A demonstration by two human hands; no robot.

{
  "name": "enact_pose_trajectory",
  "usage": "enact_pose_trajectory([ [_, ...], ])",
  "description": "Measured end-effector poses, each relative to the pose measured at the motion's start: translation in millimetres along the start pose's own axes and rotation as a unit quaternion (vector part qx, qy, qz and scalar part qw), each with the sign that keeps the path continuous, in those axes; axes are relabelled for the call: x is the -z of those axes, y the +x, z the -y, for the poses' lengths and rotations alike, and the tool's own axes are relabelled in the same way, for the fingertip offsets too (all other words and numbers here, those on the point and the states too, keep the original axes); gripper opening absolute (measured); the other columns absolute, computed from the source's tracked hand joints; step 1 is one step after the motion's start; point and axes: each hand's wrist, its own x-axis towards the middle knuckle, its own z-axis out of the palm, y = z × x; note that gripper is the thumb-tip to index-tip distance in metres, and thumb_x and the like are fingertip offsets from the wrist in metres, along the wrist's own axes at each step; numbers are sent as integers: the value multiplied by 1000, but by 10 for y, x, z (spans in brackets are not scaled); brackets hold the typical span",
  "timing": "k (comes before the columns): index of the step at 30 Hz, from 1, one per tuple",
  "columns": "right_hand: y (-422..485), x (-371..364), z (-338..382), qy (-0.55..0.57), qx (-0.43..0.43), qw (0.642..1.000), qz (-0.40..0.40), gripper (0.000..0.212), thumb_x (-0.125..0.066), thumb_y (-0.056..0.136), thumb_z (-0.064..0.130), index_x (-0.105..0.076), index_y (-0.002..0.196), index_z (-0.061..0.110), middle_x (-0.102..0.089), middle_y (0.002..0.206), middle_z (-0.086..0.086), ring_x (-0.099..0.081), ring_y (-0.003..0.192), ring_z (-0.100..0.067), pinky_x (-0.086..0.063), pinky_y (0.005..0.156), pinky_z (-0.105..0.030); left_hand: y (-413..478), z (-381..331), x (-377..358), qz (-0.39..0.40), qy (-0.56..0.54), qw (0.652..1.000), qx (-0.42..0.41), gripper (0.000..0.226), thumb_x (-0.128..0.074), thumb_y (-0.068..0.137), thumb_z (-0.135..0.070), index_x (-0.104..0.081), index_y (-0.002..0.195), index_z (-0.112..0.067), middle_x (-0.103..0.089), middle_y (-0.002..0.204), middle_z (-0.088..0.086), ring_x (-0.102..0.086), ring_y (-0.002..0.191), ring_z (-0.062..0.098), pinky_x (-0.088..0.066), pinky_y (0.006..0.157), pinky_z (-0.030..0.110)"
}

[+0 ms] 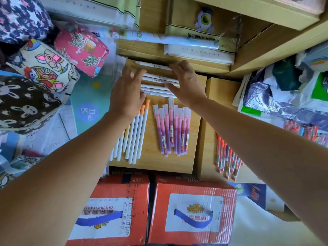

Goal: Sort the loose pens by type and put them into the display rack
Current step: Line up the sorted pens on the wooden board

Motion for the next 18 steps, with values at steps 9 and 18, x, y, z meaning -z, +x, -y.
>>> enact_pose_trajectory([
  [9,-61,-104,-24,3,21,999,-36,24,-66,88,21,-69,109,9,-59,105,-9,-56,100,-24,-49,84,-33,69,-24,21,22,32,999,5,62,-68,86,-23,-42,143,-22,-42,126,16,-56,106,30,-50,82,39],
  [18,-182,55,-166,19,37,999,31,51,-73,79,32,-60,126,15,-55,118,-7,-48,114,-23,-38,100,-36,109,26,-32,-14,125,989,-73,56,-71,79,-27,-53,131,-13,-45,137,10,-37,128,34,-34,97,45],
])
